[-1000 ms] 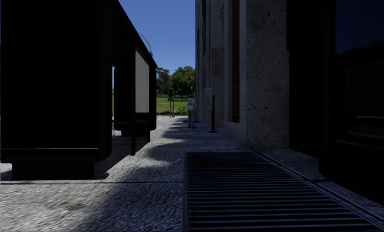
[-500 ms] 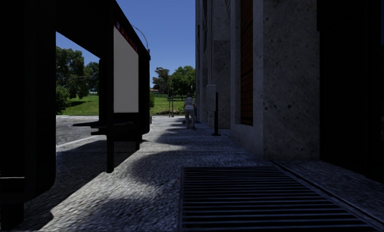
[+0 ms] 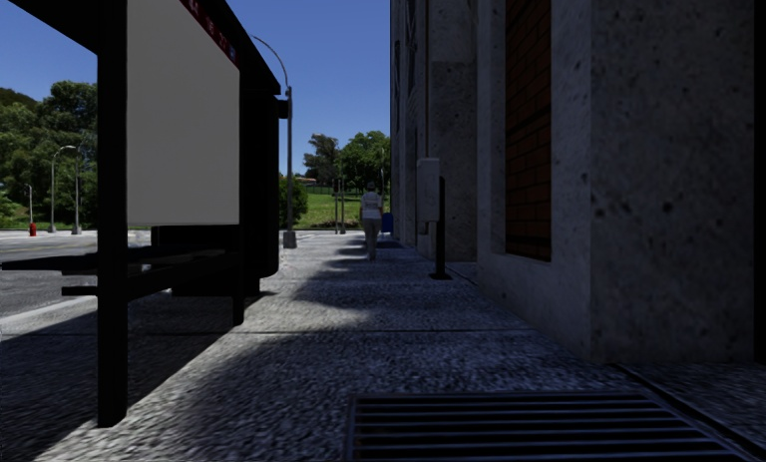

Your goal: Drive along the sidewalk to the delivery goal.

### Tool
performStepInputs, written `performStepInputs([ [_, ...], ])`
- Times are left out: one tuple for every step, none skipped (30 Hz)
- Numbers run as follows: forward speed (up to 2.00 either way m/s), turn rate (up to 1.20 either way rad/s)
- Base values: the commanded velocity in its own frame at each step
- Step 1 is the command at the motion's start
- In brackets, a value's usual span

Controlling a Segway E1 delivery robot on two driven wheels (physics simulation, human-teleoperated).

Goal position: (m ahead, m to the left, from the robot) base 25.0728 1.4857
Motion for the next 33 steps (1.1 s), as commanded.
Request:
performStepInputs([
  [2.0, 0.0],
  [2.0, 0.0],
  [2.0, 0.0],
  [2.0, 0.0],
  [2.0, 0.0],
  [2.0, 0.0],
  [2.0, 0.0],
  [2.0, 0.0],
  [2.0, 0.0],
  [2.0, 0.0],
  [2.0, 0.0],
  [2.0, 0.0],
  [2.0, 0.0],
  [2.0, 0.0],
  [2.0, 0.0],
  [2.0, 0.0],
  [2.0, 0.0],
  [2.0, 0.0],
  [2.0, 0.0],
  [2.0, 0.0],
  [2.0, 0.0],
  [2.0, 0.0],
  [2.0, 0.0],
  [2.0, 0.0],
  [2.0, 0.0],
  [2.0, 0.0],
  [2.0, 0.01],
  [2.0, 0.01],
  [2.0, 0.03],
  [2.0, 0.04],
  [2.0, 0.07],
  [2.0, 0.07],
  [2.0, 0.1],
])
